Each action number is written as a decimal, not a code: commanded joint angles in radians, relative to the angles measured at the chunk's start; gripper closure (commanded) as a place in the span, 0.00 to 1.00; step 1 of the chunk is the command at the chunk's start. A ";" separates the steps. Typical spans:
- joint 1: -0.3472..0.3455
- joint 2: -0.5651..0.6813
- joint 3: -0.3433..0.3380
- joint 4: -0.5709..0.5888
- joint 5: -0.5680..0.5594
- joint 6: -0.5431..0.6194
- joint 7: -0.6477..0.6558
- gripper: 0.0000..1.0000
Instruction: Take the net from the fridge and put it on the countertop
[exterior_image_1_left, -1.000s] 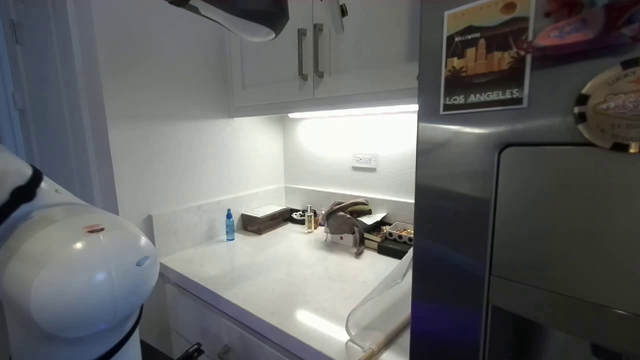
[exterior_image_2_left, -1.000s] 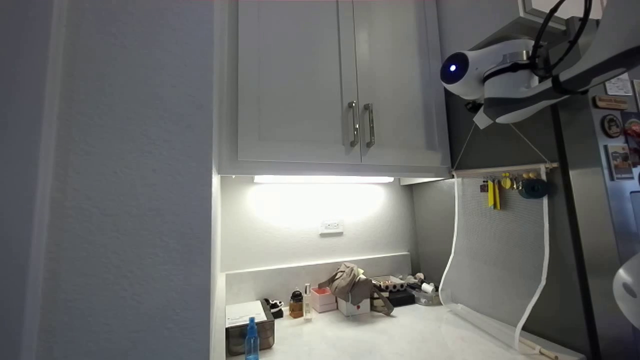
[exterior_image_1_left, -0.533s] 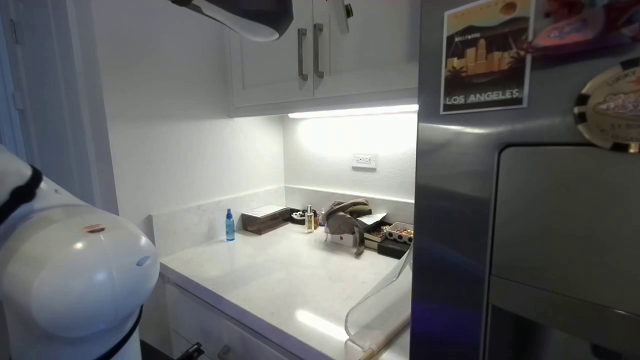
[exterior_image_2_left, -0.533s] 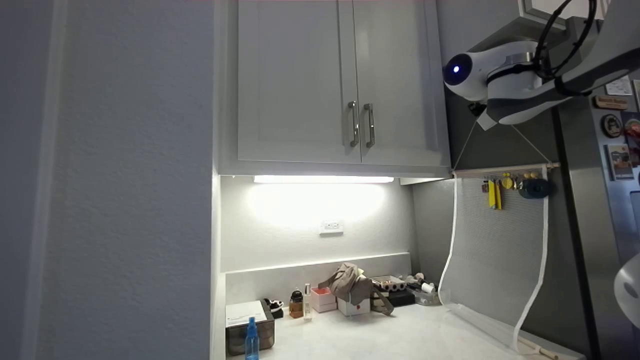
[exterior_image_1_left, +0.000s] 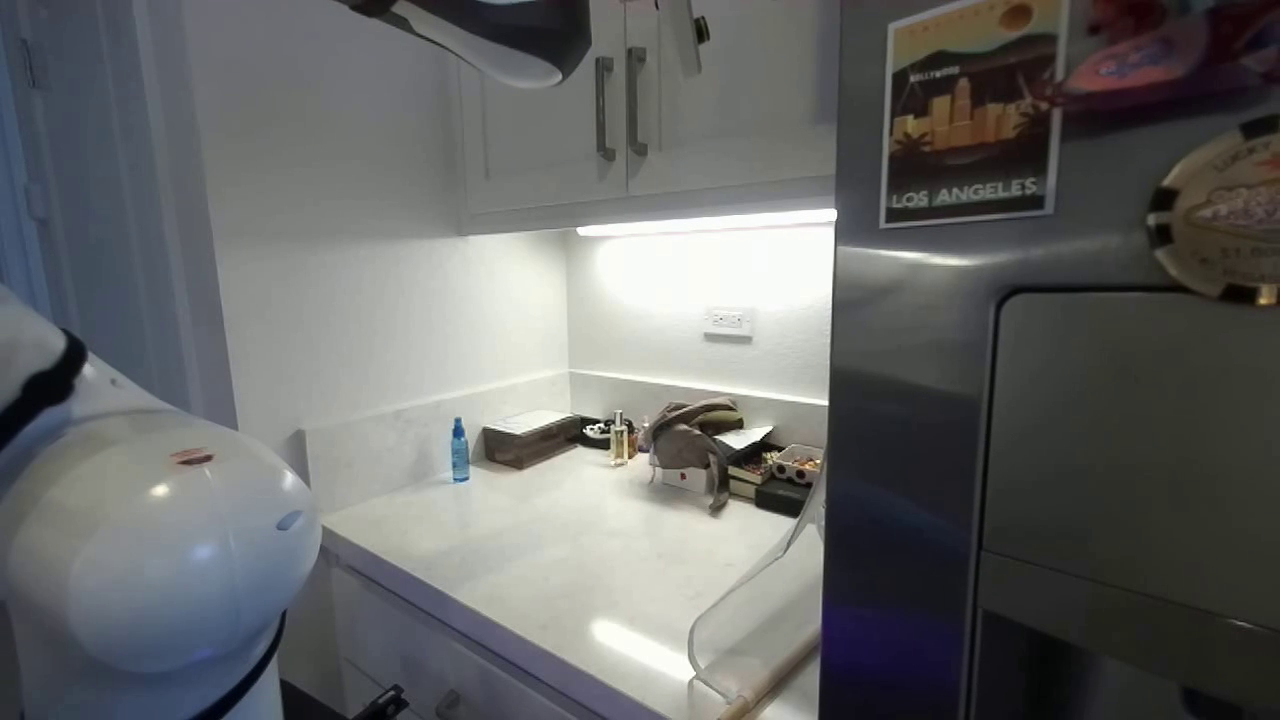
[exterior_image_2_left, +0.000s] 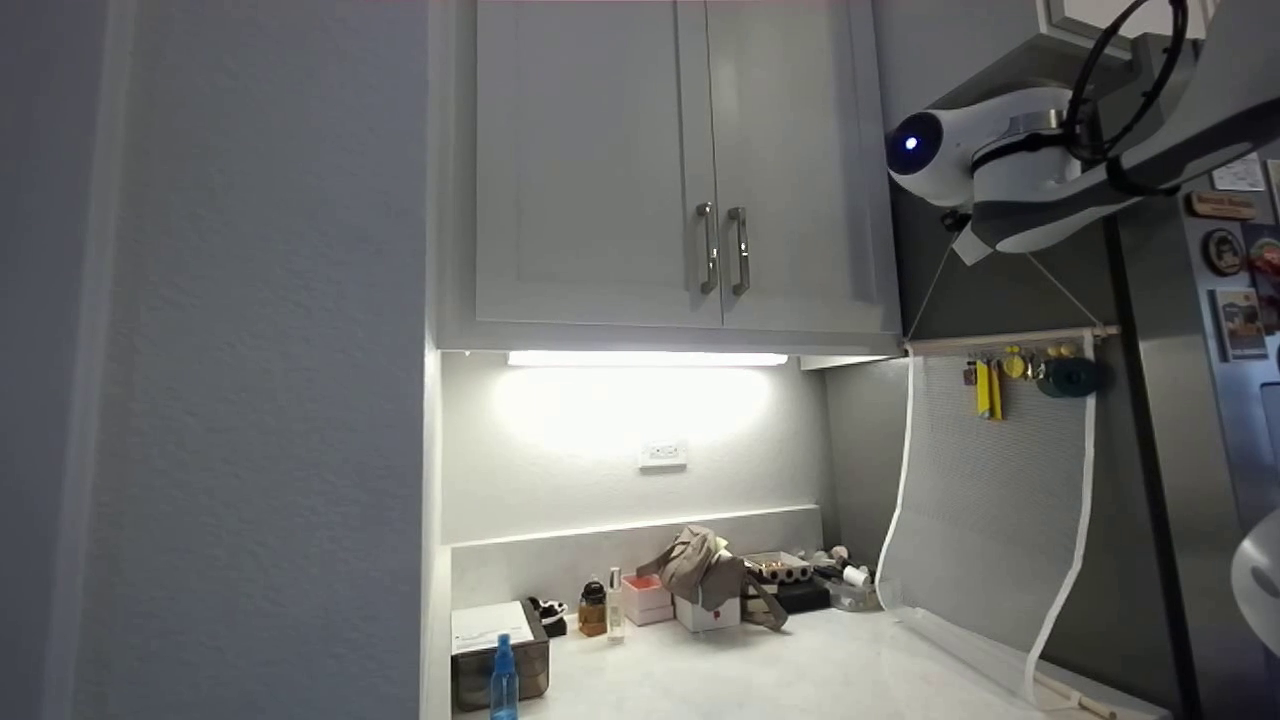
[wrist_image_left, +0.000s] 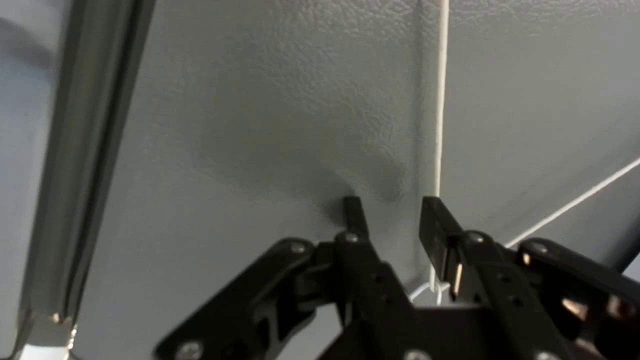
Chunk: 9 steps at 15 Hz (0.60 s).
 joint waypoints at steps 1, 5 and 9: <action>0.016 0.028 -0.008 0.024 0.003 -0.014 -0.011 0.62; 0.013 0.051 0.004 0.029 0.007 -0.038 0.006 0.34; 0.009 0.079 0.021 0.044 0.005 -0.085 0.030 0.02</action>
